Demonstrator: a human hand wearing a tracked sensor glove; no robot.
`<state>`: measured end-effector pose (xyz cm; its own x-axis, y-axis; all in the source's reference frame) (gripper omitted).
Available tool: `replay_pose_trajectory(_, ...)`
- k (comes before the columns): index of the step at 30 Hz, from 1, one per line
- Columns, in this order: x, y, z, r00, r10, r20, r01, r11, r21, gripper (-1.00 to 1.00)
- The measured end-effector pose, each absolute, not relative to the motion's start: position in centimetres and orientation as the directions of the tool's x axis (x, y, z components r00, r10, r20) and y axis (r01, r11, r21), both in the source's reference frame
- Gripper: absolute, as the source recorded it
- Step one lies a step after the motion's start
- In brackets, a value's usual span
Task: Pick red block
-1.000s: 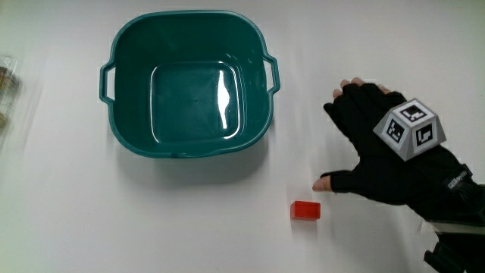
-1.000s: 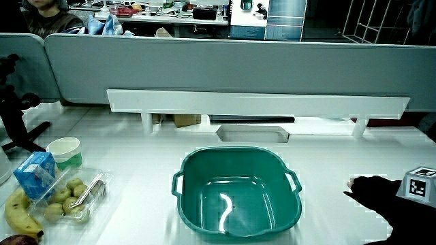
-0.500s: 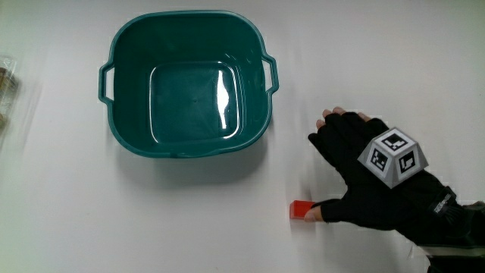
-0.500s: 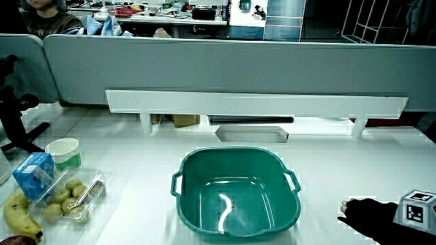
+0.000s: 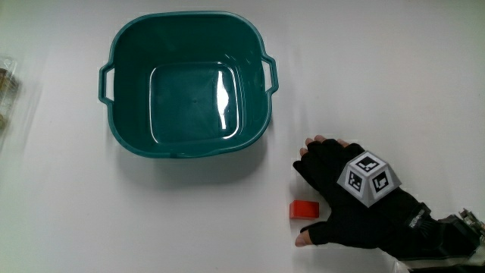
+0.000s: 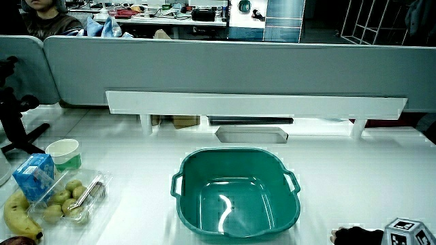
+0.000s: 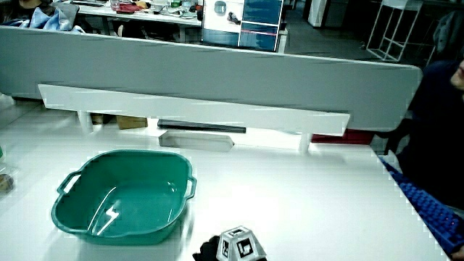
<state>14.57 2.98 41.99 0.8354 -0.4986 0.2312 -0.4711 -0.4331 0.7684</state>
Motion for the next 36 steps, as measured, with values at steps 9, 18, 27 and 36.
replay_pose_trajectory(9,14.1,3.6,42.5,0.83,-0.516,0.211,-0.466,-0.435,0.77,0.0)
replay_pose_trajectory(18,14.1,3.6,41.9,0.816,-0.523,0.247,-0.514,-0.46,0.724,0.14)
replay_pose_trajectory(27,14.1,3.7,41.6,0.807,-0.534,0.252,-0.543,-0.503,0.672,0.35)
replay_pose_trajectory(36,14.1,3.7,41.1,0.793,-0.555,0.252,-0.569,-0.524,0.634,0.56)
